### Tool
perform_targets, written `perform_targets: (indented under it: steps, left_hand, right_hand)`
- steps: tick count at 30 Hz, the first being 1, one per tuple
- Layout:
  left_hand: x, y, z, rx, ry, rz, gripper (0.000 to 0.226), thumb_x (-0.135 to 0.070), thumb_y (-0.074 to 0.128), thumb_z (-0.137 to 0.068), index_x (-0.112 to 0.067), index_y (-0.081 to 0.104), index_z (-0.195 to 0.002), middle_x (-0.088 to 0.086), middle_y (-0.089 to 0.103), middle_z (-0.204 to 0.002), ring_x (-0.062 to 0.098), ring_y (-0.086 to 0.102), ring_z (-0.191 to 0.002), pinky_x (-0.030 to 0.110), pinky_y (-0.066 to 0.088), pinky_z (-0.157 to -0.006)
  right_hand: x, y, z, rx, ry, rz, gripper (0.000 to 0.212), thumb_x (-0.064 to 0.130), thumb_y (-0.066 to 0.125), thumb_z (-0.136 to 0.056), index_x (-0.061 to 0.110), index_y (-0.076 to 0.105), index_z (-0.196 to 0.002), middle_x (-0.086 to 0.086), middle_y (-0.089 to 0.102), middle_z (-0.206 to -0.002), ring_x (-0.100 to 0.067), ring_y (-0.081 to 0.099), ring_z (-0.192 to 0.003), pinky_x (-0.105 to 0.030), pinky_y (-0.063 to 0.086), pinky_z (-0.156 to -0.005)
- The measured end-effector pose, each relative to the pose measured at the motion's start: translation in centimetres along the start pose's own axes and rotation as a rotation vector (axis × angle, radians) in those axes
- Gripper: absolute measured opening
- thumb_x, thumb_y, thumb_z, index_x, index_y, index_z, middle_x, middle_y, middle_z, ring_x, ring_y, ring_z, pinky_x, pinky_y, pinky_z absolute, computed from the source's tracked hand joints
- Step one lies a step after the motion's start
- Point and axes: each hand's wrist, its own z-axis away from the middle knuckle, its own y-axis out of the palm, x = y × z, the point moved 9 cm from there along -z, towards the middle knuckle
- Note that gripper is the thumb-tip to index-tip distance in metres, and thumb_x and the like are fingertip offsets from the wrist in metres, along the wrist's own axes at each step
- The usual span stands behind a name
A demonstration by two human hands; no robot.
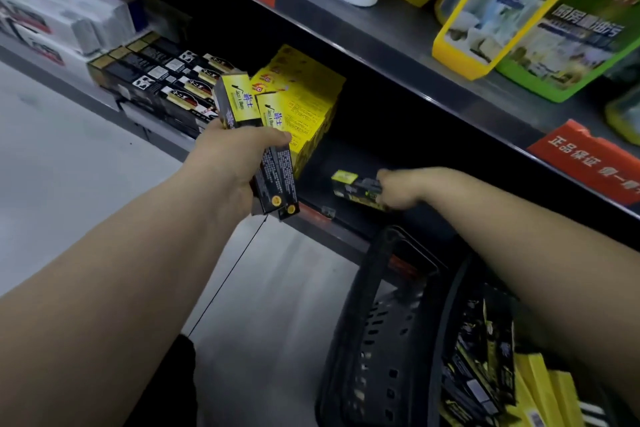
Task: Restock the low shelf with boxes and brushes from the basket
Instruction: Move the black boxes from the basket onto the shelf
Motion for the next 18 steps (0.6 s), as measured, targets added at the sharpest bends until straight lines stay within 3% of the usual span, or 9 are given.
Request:
perform_targets:
  steps: [4,8,15,18]
  left_hand:
    - [0.3,-0.3,-0.2,-0.012,-0.012,0.01,0.038,-0.005,0.073,-0.076,-0.014,0.05,-0.105,0.009,0.066,-0.093,0.022,0.065,-0.078,0.031,0.049,-0.055]
    - [0.5,-0.2,-0.5,-0.002,-0.022,0.007,0.045,-0.007,0.074,-0.075,-0.012,0.054,-0.115,0.008,0.068,-0.093,0.022,0.066,-0.077,0.028,0.048,-0.053]
    - [0.4,-0.2,-0.9,-0.011,-0.027,0.007,0.046,-0.005,0.074,-0.074,-0.014,0.055,-0.115,0.006,0.068,-0.094,0.022,0.066,-0.081,0.029,0.047,-0.056]
    - [0.5,0.0,-0.9,-0.016,-0.025,0.018,0.046,-0.004,0.074,-0.074,-0.014,0.054,-0.114,0.006,0.067,-0.09,0.022,0.066,-0.078,0.028,0.047,-0.055]
  right_hand:
    - [3.2,-0.8,-3.6,-0.056,-0.037,0.11,0.054,0.012,0.046,-0.095,-0.002,0.024,-0.142,-0.018,0.048,-0.136,-0.031,0.054,-0.109,-0.029,0.039,-0.075]
    - [4.4,1.4,-6.1,0.002,-0.045,0.16,0.072,0.01,0.049,-0.094,0.008,0.005,-0.151,-0.018,0.038,-0.145,-0.032,0.048,-0.122,-0.031,0.042,-0.09]
    - [5.2,2.8,-6.6,0.023,-0.121,0.288,0.077,0.001,0.049,-0.092,0.012,0.002,-0.152,-0.014,0.027,-0.153,-0.029,0.038,-0.133,-0.03,0.037,-0.098]
    - [5.9,3.3,-6.6,0.05,-0.134,0.277,0.074,0.007,0.047,-0.095,0.01,-0.001,-0.151,-0.016,0.031,-0.15,-0.032,0.044,-0.126,-0.032,0.042,-0.088]
